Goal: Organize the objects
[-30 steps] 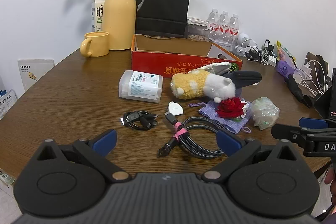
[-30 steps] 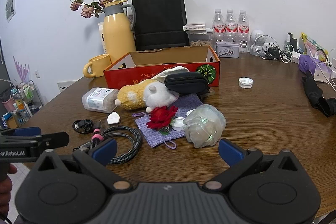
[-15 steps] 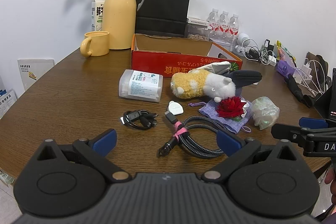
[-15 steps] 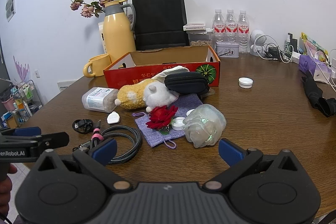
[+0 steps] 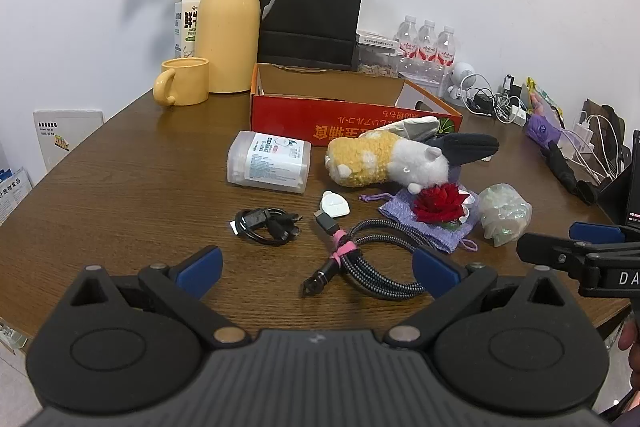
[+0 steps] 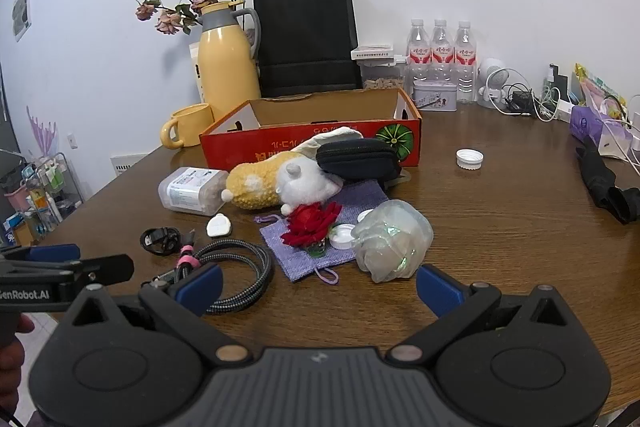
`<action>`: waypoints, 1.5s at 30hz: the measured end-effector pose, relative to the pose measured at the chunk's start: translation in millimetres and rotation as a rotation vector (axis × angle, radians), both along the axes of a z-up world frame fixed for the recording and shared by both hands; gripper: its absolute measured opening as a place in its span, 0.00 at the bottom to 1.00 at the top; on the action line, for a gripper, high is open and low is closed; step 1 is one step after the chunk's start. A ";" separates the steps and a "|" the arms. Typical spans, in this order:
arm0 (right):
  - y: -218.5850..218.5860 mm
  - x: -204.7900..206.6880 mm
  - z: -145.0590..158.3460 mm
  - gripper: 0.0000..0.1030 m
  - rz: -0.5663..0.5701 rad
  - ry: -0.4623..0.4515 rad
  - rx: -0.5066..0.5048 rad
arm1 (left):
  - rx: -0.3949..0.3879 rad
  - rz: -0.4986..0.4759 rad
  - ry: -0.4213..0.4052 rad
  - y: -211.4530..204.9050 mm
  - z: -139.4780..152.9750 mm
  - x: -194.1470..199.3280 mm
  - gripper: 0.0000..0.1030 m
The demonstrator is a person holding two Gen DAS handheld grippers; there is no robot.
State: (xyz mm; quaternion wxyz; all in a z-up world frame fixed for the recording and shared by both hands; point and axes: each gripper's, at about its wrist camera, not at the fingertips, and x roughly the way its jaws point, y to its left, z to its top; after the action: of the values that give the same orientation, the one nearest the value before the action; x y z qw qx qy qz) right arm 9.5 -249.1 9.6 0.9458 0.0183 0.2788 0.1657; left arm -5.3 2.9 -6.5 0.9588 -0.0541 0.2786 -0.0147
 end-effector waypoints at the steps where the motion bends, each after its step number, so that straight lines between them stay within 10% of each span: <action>1: -0.1 -0.4 -0.1 1.00 -0.001 -0.001 0.001 | -0.001 0.001 0.000 0.2 0.2 -0.1 1.00; 38: -13.3 43.6 -20.6 0.99 -0.016 -0.073 -0.105 | 0.007 0.071 0.025 20.5 -10.3 29.9 1.00; 45: -19.4 84.6 -40.1 0.76 0.027 -0.032 -0.070 | 0.028 0.144 0.053 36.3 -20.4 53.2 1.00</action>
State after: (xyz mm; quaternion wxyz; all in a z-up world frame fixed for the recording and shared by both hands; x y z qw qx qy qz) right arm 94.2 -268.4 -30.5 0.9479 -0.0212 0.2694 0.1690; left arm 47.8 39.1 -27.0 0.9503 -0.0611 0.2995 0.0596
